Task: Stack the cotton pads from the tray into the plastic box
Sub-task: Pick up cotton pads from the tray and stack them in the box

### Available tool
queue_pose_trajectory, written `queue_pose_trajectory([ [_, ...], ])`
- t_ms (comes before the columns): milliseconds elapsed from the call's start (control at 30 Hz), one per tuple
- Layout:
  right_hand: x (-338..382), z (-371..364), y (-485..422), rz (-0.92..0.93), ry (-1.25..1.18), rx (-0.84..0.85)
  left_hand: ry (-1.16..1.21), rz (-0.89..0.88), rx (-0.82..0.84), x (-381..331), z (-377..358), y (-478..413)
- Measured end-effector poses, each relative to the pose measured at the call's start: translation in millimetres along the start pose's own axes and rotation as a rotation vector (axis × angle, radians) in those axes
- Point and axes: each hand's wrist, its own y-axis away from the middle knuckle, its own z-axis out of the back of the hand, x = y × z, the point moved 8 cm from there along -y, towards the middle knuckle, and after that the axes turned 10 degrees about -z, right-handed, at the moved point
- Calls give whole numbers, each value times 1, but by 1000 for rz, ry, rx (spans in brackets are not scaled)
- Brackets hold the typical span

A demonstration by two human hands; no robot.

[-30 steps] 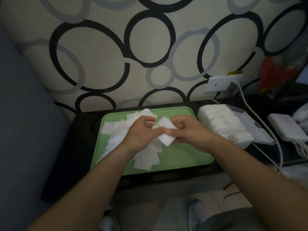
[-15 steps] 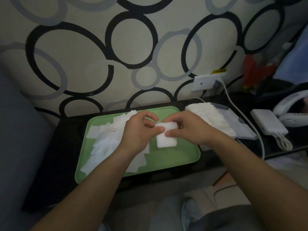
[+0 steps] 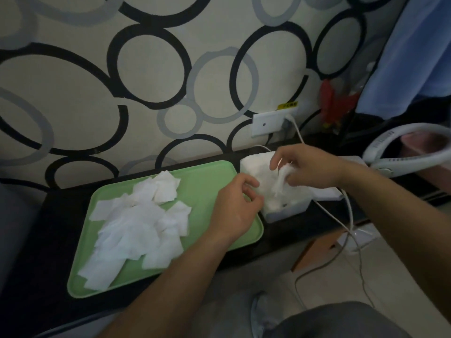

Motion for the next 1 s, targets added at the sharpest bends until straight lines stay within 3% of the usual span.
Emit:
queue_pose_trajectory([
  [233, -8, -24, -10, 22, 187, 67, 18, 126, 89, 10, -31, -1],
  [600, -6, -55, -17, -87, 618, 223, 52, 120, 138, 11, -32, -1],
  [767, 10, -67, -15, -54, 680, 315, 76, 99, 165, 9, -32, 0],
  [1000, 7, -67, -22, -72, 646, 194, 88, 93, 188, 9, -32, -1],
])
